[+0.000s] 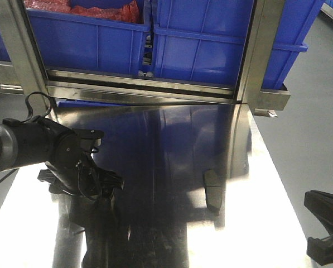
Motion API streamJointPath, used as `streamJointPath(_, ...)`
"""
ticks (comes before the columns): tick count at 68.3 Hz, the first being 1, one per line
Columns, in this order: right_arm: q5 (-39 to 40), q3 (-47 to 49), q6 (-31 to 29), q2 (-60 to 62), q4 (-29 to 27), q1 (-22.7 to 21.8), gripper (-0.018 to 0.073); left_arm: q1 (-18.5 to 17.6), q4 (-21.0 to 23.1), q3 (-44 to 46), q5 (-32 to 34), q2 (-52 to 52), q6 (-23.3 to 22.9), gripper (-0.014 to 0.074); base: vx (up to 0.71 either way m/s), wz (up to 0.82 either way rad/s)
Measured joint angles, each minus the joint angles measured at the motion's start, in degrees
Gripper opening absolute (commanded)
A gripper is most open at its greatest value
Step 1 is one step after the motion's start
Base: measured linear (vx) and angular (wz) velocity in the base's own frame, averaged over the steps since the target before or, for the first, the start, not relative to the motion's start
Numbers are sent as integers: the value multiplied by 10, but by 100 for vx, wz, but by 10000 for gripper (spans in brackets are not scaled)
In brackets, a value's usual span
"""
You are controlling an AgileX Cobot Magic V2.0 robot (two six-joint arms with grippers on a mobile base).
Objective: Move and align brake pads A on conveyor
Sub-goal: 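Lower the left gripper over the brake pad nearest it and close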
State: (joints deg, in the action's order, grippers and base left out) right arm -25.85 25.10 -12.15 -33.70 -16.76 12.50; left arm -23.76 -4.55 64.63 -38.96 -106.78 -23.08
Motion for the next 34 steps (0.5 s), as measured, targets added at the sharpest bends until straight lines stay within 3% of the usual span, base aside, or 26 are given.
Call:
streamJointPath(10, -3, 0, 0, 0, 0, 0, -8, 0, 0, 0, 0, 0, 0, 452, 0, 0)
streamJointPath(27, -4, 0, 0, 0, 0, 0, -8, 0, 1, 0, -1, 0, 0, 187, 0, 0)
streamJointPath(34, -4, 0, 0, 0, 0, 0, -8, 0, 0, 0, -1, 1, 2, 135, 0, 0)
